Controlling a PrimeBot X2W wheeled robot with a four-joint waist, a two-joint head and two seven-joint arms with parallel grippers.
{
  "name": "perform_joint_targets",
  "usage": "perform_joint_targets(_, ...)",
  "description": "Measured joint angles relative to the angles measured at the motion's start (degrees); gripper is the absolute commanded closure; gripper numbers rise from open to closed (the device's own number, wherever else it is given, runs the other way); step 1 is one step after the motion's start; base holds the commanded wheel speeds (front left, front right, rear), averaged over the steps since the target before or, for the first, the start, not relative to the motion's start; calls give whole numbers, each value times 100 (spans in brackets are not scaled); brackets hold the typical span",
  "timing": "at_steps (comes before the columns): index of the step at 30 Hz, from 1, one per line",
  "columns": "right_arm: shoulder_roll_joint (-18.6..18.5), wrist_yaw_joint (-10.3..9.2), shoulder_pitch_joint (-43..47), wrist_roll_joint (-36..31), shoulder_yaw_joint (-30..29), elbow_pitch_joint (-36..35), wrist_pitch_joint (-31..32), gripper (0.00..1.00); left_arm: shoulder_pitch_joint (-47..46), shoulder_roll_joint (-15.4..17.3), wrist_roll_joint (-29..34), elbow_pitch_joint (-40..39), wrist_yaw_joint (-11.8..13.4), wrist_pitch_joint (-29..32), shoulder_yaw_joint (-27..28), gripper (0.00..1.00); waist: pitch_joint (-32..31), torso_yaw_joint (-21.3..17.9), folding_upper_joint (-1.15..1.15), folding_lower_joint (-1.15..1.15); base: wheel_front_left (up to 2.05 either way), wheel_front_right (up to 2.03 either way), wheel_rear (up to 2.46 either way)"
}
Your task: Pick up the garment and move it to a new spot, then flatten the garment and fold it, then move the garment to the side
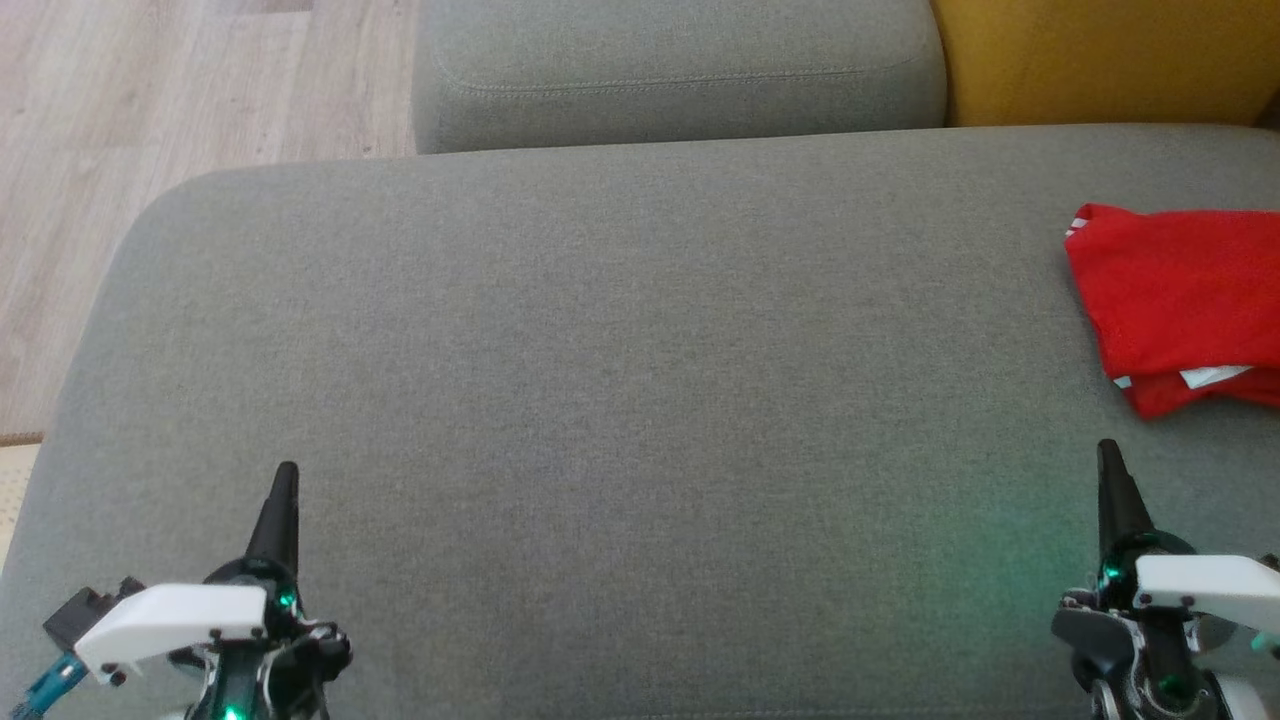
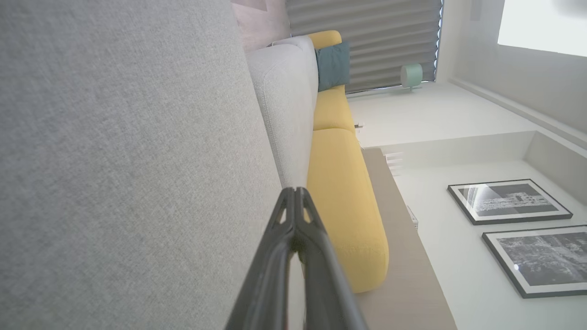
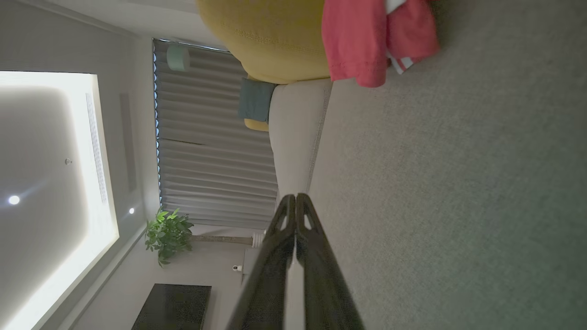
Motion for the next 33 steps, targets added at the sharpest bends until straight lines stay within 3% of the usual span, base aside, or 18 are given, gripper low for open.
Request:
perform_joint_targets(17,0,0,-102,1028,-164,-85,163,100,-190,-7,-961,30,-194,276,193,100,20,21,0,0,0,0,0)
perform_joint_targets(33,0,0,-102,1039,-166,-97,163,100,-227,-12,-973,30,-194,320,210,100,19,21,0,0,0,0,0)
